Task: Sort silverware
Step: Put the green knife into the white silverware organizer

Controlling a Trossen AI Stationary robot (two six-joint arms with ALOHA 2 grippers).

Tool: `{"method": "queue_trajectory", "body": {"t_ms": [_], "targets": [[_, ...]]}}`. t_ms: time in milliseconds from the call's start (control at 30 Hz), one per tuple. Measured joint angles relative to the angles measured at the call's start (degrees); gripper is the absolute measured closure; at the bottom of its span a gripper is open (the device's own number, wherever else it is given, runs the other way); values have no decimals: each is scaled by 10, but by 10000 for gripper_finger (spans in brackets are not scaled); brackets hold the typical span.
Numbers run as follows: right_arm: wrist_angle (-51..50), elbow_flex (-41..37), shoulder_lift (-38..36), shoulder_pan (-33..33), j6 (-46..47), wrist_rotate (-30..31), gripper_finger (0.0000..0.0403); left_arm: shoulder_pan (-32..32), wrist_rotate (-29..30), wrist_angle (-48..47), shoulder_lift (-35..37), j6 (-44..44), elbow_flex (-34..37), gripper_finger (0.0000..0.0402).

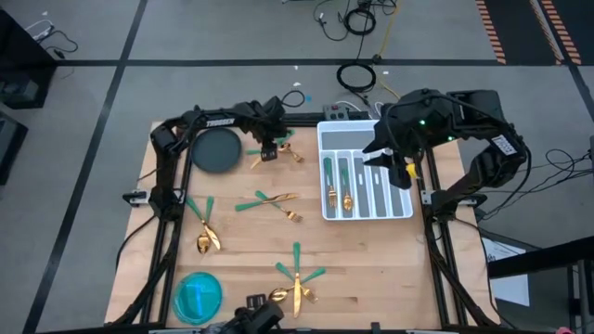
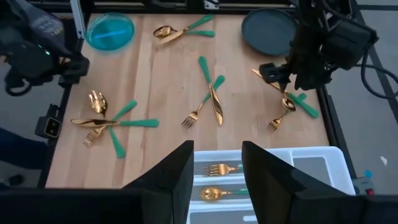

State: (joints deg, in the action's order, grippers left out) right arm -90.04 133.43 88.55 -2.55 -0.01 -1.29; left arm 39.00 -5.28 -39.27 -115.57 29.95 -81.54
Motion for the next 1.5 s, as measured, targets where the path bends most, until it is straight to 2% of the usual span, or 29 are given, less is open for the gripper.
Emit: {"method": "queue_trajectory", "body": {"t_ms": [400,467,633,700,967,1100,1500], "targets": [[0,0,-21,9,26,0,275,-2,8,20,-34,5,-1,215],[0,0,-21,12,25,2,275,-3,6,18,-37,5,-2,240],[0,0,-22,12,25,0,275,-4,-6,14,-38,5,-1,348],[0,0,-22,12,24,1,275,-4,-5,14,-38,4,-1,379],[0,0,-22,12,21,0,275,-6,10,-10,-27,-26,-8,379],[0,-1,-24,12,21,0,275,-5,13,-10,2,-40,-19,379],[0,-1,-30,12,32,5,275,-6,-8,-21,25,-57,-21,379]]}}
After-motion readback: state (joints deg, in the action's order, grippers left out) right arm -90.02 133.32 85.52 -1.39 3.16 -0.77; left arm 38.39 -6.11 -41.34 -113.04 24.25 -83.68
